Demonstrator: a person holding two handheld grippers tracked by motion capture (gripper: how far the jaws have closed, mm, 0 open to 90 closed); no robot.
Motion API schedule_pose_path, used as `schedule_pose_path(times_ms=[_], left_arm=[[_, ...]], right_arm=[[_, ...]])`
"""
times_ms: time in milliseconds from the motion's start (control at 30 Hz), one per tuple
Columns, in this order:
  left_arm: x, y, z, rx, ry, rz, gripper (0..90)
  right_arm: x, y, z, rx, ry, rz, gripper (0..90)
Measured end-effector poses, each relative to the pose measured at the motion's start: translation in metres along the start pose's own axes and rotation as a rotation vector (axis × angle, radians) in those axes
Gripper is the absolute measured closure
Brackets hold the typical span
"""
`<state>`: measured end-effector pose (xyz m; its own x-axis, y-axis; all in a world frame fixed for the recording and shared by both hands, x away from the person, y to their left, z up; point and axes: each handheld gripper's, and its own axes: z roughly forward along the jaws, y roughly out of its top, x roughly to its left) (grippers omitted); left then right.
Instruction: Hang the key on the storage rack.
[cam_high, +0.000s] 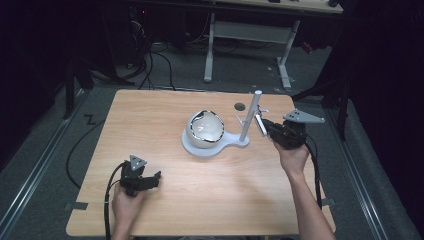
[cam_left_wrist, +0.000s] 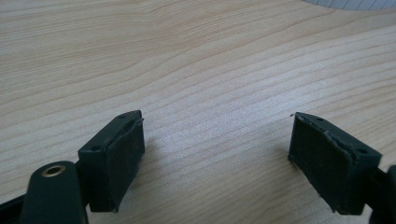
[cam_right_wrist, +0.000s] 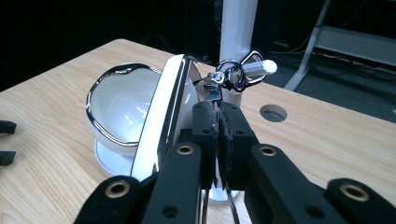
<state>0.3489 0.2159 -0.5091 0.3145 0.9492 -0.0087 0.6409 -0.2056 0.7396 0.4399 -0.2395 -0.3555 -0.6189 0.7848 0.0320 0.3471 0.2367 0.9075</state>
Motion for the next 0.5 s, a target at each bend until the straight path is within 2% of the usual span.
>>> schedule_pose_path(times_ms=[500], left_arm=[[0.0000,0.0000,0.0001,-0.001,0.000,0.000,18.6]], right_arm=[[0.0030,-0.0085,0.0037,0.007,-0.002,0.001,84.9]])
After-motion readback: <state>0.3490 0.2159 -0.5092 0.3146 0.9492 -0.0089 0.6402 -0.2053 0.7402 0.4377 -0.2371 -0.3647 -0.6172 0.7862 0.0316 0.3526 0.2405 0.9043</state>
